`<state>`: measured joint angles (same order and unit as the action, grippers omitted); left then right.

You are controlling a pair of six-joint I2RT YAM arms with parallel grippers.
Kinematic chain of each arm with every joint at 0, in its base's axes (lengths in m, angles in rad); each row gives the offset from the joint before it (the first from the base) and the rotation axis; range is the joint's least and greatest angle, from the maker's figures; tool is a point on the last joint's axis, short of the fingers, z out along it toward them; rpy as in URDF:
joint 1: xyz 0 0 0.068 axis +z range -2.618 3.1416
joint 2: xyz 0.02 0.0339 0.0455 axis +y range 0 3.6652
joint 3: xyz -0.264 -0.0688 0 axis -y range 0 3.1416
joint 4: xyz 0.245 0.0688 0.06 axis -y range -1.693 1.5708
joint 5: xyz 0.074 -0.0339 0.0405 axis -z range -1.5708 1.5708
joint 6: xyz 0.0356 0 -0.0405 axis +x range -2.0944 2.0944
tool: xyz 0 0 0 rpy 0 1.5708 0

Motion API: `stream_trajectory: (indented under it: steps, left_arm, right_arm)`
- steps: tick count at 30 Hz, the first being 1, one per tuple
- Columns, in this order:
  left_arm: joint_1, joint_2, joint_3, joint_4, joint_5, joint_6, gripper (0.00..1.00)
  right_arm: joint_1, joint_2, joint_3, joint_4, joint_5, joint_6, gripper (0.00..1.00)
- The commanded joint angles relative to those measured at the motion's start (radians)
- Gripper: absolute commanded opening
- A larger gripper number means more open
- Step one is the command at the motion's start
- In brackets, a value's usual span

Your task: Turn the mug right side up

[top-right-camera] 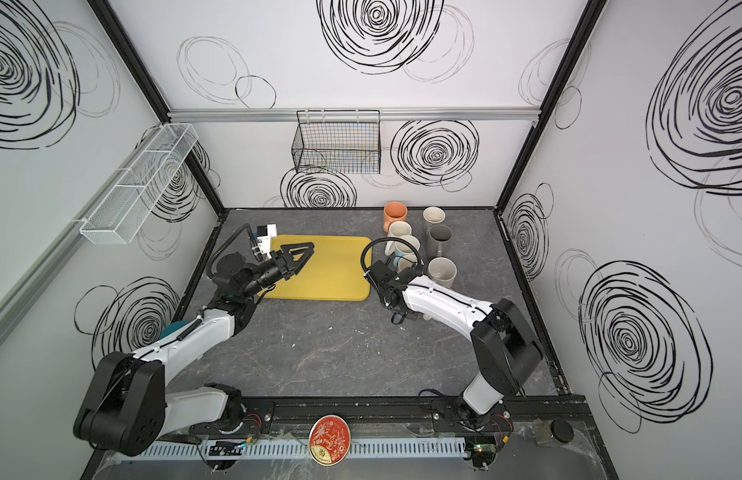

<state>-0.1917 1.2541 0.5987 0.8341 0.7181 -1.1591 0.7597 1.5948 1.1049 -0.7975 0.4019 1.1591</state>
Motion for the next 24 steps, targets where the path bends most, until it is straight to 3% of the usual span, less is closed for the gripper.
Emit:
stream_trajectory:
  steps: [1, 15, 18, 21, 24]
  left_arm:
    - [0.023, -0.043, -0.017, -0.006, 0.032, 0.036, 0.59]
    - [0.116, -0.162, -0.048, -0.149, 0.067, 0.111, 0.6]
    - [0.146, -0.189, -0.035, -0.219, 0.07, 0.157, 0.61]
    - [0.181, -0.214, 0.03, -0.47, 0.029, 0.289, 0.65]
    - [0.192, -0.206, 0.155, -0.77, -0.025, 0.515, 0.67]
  right_arm:
    - [-0.013, -0.006, 0.043, 0.05, 0.031, 0.014, 0.38]
    - [-0.001, -0.089, 0.078, 0.033, 0.008, 0.005, 0.49]
    - [0.004, -0.128, 0.09, 0.024, 0.008, -0.047, 0.5]
    - [0.018, -0.159, 0.131, -0.019, 0.055, -0.091, 0.51]
    - [0.02, -0.192, 0.177, -0.04, 0.116, -0.18, 0.52]
